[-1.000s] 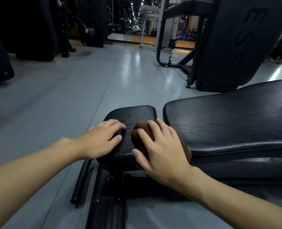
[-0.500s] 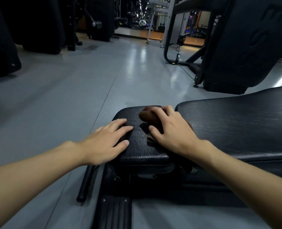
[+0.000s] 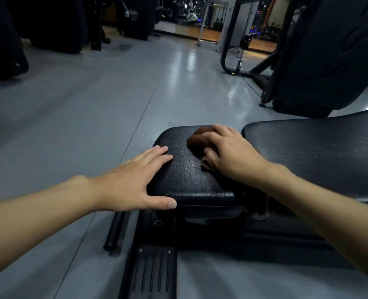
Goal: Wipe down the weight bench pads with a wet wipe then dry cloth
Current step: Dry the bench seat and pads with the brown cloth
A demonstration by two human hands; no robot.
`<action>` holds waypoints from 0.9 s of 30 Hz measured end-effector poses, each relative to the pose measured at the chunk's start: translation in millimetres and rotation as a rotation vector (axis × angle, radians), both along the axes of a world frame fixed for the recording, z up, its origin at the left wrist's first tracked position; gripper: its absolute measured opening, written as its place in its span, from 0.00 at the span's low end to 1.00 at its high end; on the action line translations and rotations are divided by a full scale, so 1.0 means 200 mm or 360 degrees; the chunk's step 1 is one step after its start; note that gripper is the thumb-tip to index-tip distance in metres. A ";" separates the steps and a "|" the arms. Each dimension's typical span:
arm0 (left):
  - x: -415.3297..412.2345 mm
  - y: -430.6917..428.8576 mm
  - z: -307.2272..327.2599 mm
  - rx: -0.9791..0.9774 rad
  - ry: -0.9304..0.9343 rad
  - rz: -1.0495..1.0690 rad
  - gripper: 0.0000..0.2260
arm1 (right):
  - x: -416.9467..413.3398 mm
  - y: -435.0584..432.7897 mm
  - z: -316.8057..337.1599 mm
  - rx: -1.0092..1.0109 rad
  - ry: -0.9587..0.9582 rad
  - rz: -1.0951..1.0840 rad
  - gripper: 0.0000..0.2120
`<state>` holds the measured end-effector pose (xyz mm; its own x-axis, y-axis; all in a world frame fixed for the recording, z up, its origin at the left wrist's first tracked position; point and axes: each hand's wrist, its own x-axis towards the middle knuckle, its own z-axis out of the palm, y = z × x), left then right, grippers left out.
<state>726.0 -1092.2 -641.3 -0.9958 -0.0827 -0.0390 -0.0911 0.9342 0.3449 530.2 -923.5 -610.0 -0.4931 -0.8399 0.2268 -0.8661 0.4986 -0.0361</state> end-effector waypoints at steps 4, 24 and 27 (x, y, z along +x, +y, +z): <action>0.00 0.01 0.01 0.0089 0.0010 0.0034 0.51 | -0.20 -0.22 0.05 0.0043 -0.0094 -0.0152 0.20; 0.09 0.01 -0.06 0.0191 0.0239 0.0173 0.52 | 0.34 0.20 0.04 0.0150 0.0165 0.0544 0.22; 0.09 0.01 -0.05 0.0230 0.0284 0.0196 0.52 | 0.21 0.03 0.04 0.0076 0.0021 0.0487 0.24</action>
